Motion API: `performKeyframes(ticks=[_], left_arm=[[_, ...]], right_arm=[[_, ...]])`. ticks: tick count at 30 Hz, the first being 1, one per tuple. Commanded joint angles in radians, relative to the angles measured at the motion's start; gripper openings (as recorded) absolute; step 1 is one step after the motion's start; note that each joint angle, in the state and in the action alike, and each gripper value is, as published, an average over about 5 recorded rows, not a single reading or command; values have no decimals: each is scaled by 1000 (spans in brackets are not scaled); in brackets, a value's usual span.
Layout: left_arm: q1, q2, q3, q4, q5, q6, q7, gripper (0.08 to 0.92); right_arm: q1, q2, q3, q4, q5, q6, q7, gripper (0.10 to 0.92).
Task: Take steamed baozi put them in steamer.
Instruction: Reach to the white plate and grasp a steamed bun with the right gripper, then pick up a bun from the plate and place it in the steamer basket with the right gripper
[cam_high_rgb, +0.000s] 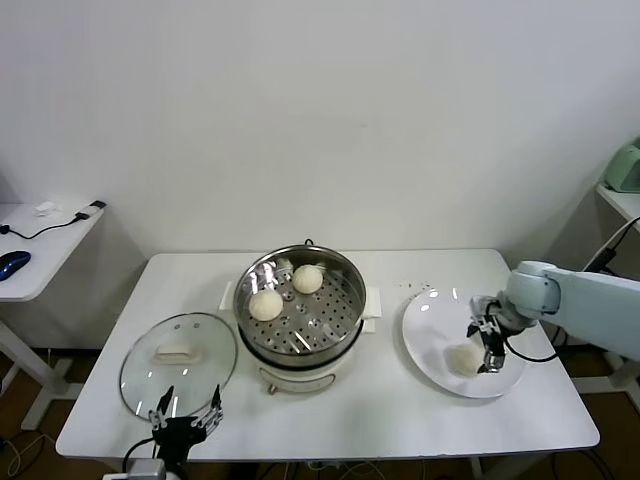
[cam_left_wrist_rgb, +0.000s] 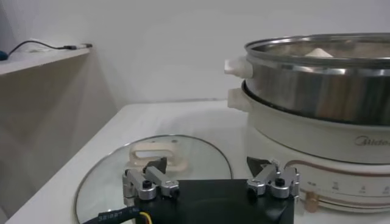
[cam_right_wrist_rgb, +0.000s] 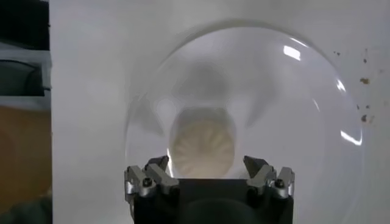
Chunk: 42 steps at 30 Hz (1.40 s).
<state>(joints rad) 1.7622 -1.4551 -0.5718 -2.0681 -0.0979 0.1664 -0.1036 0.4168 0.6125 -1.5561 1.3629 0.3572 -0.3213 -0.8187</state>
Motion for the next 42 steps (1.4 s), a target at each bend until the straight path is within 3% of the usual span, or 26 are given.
performKeyframes(ticks=[1, 6, 16, 24, 29, 34, 42], left_arm=[[1, 0, 1, -1, 0, 2, 0, 823], [3, 0, 4, -1, 1, 3, 0, 823], [10, -1, 9, -8, 4, 3, -2, 823], [20, -1, 12, -15, 7, -3, -4, 823], [21, -2, 15, -21, 10, -3, -5, 823], [21, -2, 14, -26, 12, -2, -4, 823], [15, -7, 14, -18, 13, -3, -4, 823]], right_arm=[[-88, -3, 69, -12, -23, -25, 32, 823], [-87, -2, 67, -4, -21, -27, 30, 800], [-62, -6, 72, 5, -32, -26, 22, 614], [182, 15, -55, 42, -12, 42, -73, 591], [498, 161, -193, -7, 54, 181, -172, 594], [677, 354, -137, -34, 96, 318, -225, 594], [631, 527, 1, 196, -60, 518, -204, 594]])
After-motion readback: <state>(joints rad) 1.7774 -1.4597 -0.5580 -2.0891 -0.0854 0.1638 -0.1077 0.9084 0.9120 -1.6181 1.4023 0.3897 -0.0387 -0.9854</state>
